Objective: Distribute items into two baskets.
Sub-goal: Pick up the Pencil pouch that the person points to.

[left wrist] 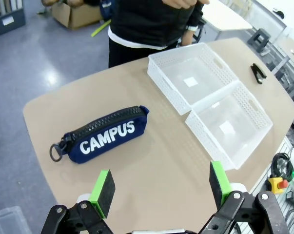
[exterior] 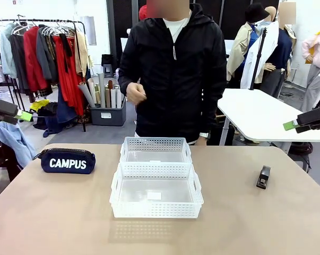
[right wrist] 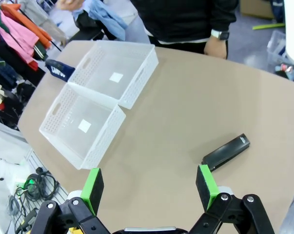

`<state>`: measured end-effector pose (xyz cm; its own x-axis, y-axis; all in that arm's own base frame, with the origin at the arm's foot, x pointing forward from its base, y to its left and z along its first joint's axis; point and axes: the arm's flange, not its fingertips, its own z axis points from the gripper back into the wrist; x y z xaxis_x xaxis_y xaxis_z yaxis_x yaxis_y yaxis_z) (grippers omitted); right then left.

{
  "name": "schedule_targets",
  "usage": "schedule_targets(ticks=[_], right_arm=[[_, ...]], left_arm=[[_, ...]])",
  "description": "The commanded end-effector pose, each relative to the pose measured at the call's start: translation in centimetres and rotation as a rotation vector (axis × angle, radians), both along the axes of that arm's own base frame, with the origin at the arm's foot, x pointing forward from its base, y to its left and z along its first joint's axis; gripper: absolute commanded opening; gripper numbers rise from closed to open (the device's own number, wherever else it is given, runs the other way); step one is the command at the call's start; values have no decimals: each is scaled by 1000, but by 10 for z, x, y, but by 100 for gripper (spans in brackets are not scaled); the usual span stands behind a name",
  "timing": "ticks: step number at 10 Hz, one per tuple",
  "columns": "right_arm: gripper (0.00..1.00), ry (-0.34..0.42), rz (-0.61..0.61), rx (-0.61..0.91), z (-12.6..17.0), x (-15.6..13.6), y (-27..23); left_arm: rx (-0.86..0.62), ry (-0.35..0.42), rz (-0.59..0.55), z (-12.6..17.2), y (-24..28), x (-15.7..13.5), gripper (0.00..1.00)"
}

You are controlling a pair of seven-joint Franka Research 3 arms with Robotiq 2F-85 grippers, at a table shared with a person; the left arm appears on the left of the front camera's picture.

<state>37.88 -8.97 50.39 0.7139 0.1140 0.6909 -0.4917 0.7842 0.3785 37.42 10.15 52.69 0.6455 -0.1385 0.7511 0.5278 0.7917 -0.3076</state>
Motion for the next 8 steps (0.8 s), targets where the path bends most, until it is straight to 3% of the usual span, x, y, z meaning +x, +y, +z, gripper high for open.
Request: schedule_targets(ticks=[1, 6, 8], right_arm=[[100, -60, 23, 22, 6, -5, -6], [100, -75, 33, 24, 7, -7, -3], [100, -40, 4, 8, 10, -8, -5]], left_arm=[[15, -59, -31, 14, -4, -6, 100], [14, -57, -44, 13, -6, -4, 100], [28, -43, -21, 20, -8, -5, 100]])
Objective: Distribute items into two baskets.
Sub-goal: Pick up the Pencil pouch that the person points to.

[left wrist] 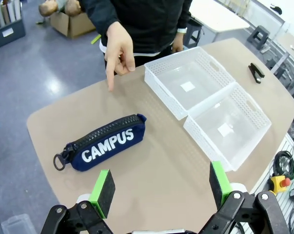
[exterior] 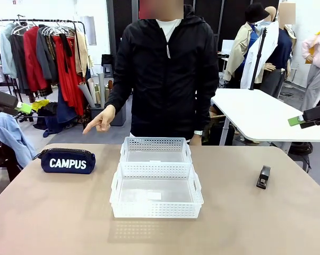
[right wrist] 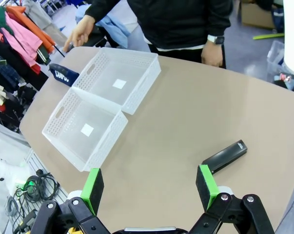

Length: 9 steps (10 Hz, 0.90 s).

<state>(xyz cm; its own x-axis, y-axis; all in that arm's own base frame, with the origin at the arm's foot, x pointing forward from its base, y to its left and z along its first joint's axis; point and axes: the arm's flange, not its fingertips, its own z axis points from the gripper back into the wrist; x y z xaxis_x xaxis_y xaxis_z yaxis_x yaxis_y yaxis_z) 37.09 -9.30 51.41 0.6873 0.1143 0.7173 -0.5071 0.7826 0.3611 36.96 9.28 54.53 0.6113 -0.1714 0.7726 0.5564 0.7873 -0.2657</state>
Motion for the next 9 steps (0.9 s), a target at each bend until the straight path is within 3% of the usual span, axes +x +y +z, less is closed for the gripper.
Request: schedule_targets(ticks=[1, 9], right_arm=[[100, -3, 2, 6, 0, 0, -1], [100, -3, 2, 6, 0, 0, -1]], left_arm=[[2, -2, 0, 1, 0, -1, 100], [2, -2, 0, 1, 0, -1, 100]])
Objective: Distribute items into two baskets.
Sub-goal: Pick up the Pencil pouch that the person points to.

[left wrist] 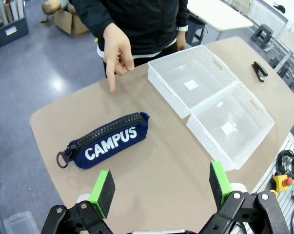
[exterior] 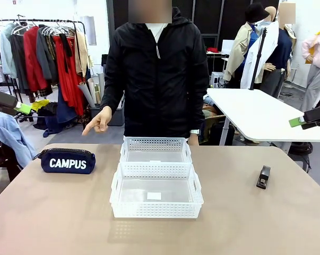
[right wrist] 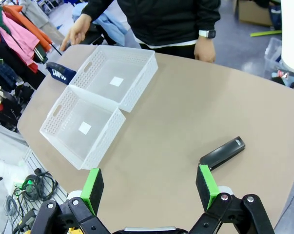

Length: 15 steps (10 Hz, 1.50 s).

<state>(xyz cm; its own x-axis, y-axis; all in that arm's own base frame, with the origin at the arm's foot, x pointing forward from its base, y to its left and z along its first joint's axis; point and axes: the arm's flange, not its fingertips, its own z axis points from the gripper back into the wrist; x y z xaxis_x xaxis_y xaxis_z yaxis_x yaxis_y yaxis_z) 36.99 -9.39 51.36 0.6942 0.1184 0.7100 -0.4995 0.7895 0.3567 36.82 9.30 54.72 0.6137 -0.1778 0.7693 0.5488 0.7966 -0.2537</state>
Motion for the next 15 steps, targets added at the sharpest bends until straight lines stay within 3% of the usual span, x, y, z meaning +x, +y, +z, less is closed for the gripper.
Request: schedule_targets(ticks=[1, 6, 8, 11, 15], right_arm=[[100, -11, 7, 18, 0, 1, -1], [100, -11, 7, 18, 0, 1, -1], [100, -11, 7, 18, 0, 1, -1], [100, -11, 7, 18, 0, 1, -1], [100, -11, 7, 18, 0, 1, -1]], left_arm=[[-14, -3, -9, 0, 0, 1, 100], [0, 0, 0, 0, 0, 0, 100], [46, 105, -29, 4, 3, 31, 100], [101, 203, -182, -1, 5, 78, 100], [281, 267, -368, -32, 0, 145, 100]])
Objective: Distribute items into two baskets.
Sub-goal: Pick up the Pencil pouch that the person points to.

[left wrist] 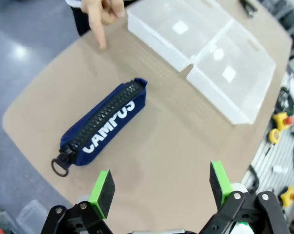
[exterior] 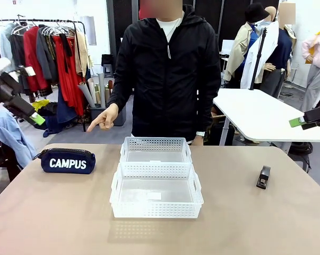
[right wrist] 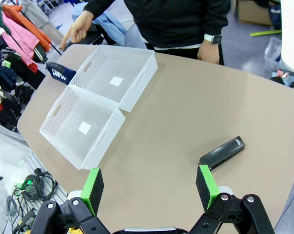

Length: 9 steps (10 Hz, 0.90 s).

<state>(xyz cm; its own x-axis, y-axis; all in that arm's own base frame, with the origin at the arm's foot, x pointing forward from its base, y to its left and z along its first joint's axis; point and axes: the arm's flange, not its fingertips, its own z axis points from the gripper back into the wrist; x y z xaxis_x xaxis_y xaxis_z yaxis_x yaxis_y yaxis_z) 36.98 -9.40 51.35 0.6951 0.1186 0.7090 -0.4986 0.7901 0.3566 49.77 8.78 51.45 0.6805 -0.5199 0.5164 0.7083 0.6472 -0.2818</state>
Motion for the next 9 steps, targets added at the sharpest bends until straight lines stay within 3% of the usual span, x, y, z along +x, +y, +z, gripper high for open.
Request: schedule_targets(ticks=[1, 2, 5, 9], right_arm=[[100, -12, 8, 18, 0, 1, 0], [100, -12, 8, 18, 0, 1, 0], [100, -12, 8, 18, 0, 1, 0], [100, -12, 8, 18, 0, 1, 0]], left_arm=[[116, 8, -118, -14, 1, 32, 100], [142, 6, -169, -23, -5, 49, 100], [161, -94, -265, -23, -22, 87, 100], [328, -40, -558, -62, -36, 122, 100]])
